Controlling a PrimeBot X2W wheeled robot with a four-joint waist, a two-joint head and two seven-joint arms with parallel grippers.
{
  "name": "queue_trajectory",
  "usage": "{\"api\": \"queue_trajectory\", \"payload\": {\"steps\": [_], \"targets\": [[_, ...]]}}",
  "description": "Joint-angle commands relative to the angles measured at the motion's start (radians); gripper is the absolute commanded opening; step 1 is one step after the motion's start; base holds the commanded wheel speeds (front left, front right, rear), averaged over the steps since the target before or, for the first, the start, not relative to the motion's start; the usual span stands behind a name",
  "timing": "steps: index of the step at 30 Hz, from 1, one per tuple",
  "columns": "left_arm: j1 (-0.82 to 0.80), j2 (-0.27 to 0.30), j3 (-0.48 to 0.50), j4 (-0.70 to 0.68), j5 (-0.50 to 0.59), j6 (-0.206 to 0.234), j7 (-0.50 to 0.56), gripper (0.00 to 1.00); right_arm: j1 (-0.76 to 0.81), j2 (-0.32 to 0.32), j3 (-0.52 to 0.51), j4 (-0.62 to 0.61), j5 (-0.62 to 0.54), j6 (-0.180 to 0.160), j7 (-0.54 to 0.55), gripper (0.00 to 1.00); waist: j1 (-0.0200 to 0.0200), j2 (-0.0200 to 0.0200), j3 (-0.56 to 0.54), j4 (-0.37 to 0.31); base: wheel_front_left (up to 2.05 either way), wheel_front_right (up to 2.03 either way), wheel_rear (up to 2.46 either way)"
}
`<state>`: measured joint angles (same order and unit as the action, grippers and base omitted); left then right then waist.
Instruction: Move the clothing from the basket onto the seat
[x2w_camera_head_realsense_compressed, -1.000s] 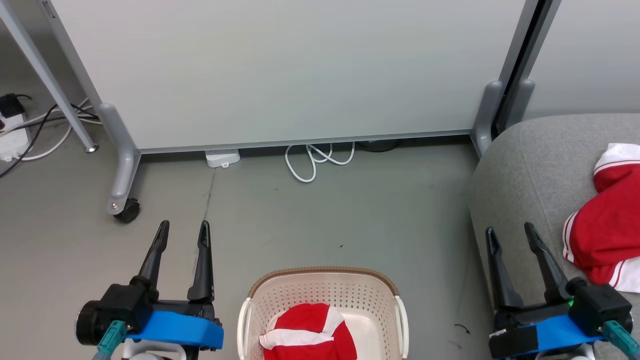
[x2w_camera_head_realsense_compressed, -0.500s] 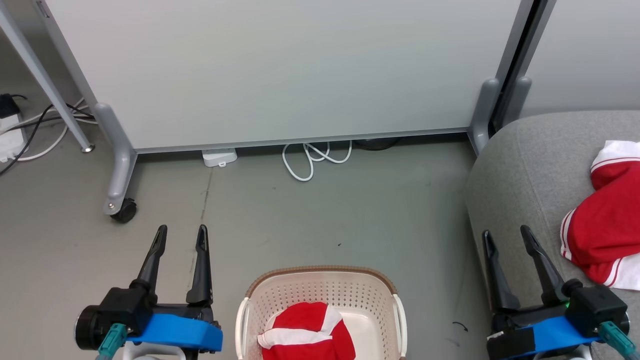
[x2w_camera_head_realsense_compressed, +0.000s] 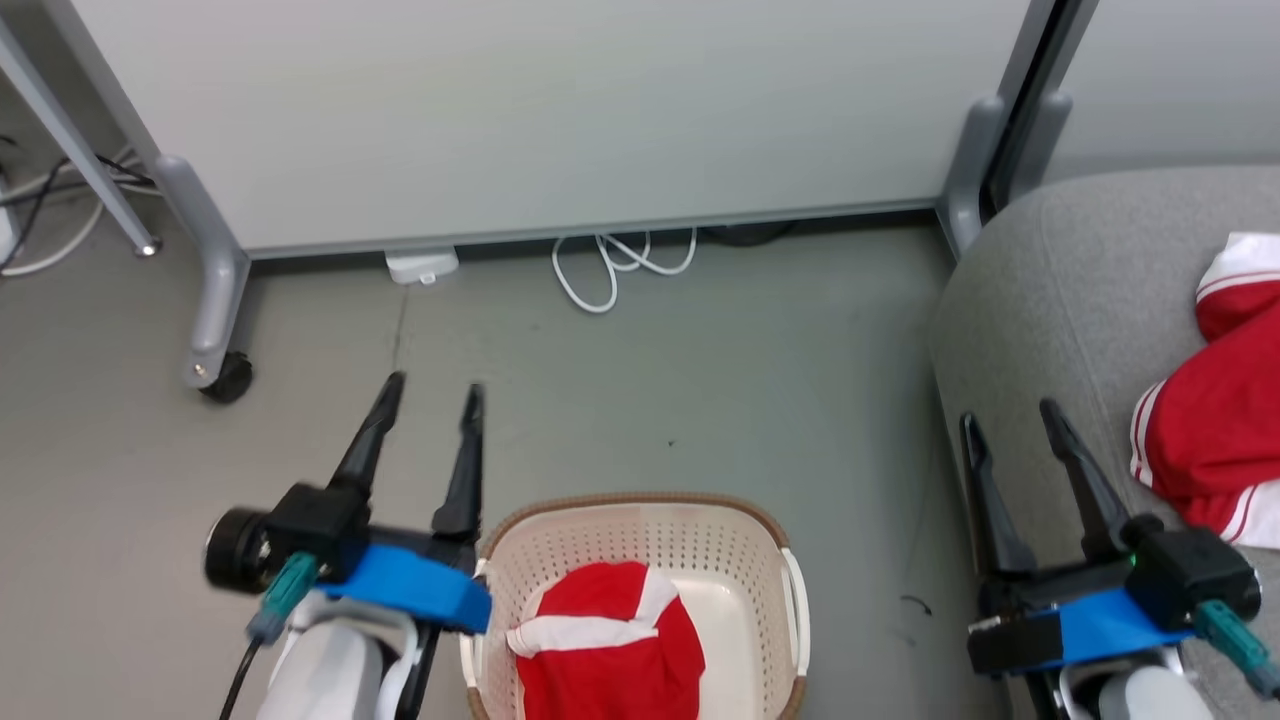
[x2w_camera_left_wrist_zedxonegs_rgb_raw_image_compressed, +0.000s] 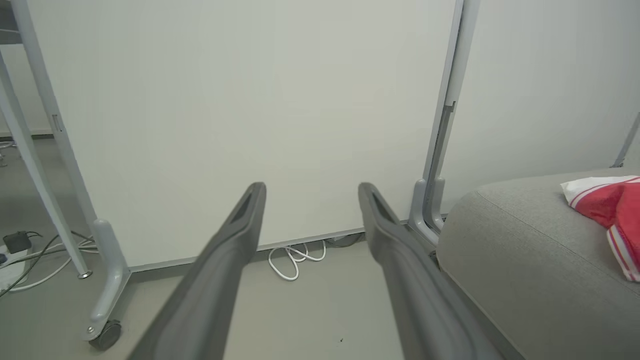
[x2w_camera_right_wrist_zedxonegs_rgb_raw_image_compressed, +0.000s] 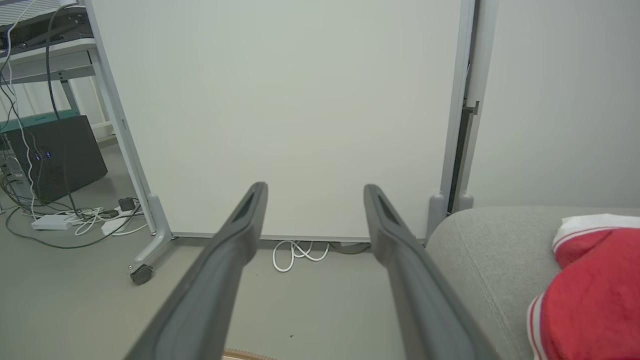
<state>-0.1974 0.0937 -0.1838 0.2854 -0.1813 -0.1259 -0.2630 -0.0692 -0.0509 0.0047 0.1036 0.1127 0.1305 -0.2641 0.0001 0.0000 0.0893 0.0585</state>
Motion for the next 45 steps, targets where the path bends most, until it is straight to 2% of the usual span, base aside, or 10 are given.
{"api": "queue_trajectory", "payload": {"steps": [1, 7, 15, 26, 34, 39, 45], "targets": [[-0.035, 0.011, -0.024, 0.017, -0.011, -0.006, -0.003, 1.0, -0.025, 0.001, 0.001, -0.007, -0.007, 0.0, -0.001, 1.0, -0.0001, 0.0, 0.032, -0.012, 0.0, 0.0, 0.0], [-0.19, 0.077, -0.184, 0.147, -0.059, -0.004, -0.003, 1.0, -0.115, 0.0, 0.005, -0.03, -0.029, 0.0, -0.001, 1.0, -0.0001, 0.0, 0.151, -0.049, 0.0, 0.0, 0.0], [-0.408, 0.125, -0.418, 0.364, -0.109, -0.004, -0.003, 1.0, -0.216, 0.0, 0.008, -0.057, -0.036, 0.0, -0.001, 1.0, -0.0001, 0.0, 0.323, -0.089, 0.0, 0.0, 0.0], [-0.597, 0.124, -0.758, 0.664, -0.141, -0.004, 0.004, 1.0, -0.326, 0.0, 0.025, -0.092, -0.043, 0.0, -0.001, 1.0, -0.0001, 0.0, 0.516, -0.132, 0.0, 0.0, 0.0], [-0.714, 0.108, -0.99, 0.811, -0.179, -0.004, 0.079, 1.0, -0.393, 0.0, 0.051, -0.139, -0.051, 0.0, -0.001, 1.0, -0.0001, 0.0, 0.651, -0.16, 0.0, 0.0, 0.0], [-0.765, 0.109, -1.075, 0.862, -0.194, -0.004, 0.176, 1.0, -0.419, 0.0, 0.066, -0.169, -0.059, 0.0, -0.001, 1.0, -0.0001, 0.0, 0.723, -0.173, 0.0, 0.0, 0.0], [-0.796, 0.118, -1.098, 0.875, -0.139, -0.004, 0.285, 1.0, -0.43, 0.0, 0.069, -0.219, -0.072, 0.0, -0.001, 1.0, -0.0001, 0.0, 0.797, -0.188, 0.0, 0.0, 0.0]]}}
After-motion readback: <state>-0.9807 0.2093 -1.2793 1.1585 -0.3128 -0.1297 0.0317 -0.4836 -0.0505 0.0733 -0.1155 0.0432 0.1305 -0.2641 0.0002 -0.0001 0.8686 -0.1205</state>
